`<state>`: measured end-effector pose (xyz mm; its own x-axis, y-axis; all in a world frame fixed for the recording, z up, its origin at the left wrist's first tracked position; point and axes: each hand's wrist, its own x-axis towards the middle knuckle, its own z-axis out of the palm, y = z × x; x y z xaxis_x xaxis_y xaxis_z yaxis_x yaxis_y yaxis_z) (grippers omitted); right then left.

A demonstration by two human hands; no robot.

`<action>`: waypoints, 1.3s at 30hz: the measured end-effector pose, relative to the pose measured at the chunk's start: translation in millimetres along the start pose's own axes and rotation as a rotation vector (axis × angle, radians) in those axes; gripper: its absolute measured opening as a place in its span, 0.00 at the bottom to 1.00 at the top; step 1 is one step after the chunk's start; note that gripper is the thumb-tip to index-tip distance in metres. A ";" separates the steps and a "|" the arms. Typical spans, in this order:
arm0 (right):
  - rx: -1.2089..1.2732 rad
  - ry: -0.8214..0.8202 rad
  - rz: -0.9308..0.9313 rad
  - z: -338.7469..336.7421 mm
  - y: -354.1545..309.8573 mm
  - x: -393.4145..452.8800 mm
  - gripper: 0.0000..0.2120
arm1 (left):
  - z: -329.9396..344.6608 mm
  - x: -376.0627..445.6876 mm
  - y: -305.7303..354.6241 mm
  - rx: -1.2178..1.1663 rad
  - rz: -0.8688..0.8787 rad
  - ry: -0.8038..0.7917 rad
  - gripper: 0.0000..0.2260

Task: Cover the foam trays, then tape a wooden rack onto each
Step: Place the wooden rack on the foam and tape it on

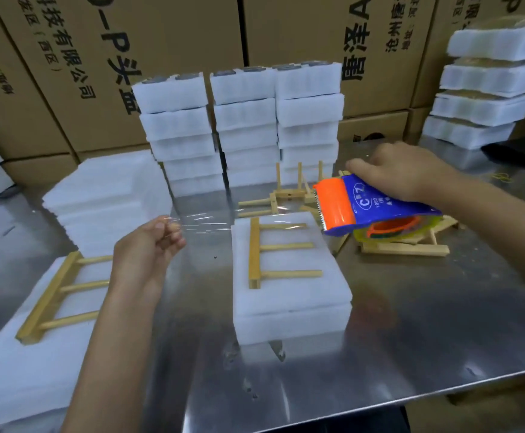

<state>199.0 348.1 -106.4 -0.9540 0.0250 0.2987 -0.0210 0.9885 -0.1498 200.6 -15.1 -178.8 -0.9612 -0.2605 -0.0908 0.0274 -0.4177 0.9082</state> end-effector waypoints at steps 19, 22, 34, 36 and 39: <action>0.011 -0.386 0.051 35.9 -9.0 15.2 0.27 | -2.5 -3.7 -71.6 0.781 0.089 -0.004 0.12; 0.004 -0.390 0.057 33.7 -10.8 14.3 0.26 | 7.5 -10.2 -83.2 0.874 0.133 -0.107 0.13; 0.067 -0.387 0.093 38.1 -1.5 9.7 0.27 | -2.7 -17.0 -75.9 1.280 0.114 -0.210 0.40; 0.115 -0.400 0.106 38.6 0.4 8.7 0.26 | 4.0 -16.4 -64.2 1.204 0.110 -0.113 0.43; 0.149 -0.407 0.120 40.4 2.9 9.5 0.26 | 32.0 -16.0 -46.0 1.011 0.341 -0.060 0.34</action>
<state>177.8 345.2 -142.1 -0.9917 0.0481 -0.1196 0.0828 0.9490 -0.3041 206.0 36.1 -206.0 -0.9585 -0.1724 0.2271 0.0834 0.5920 0.8016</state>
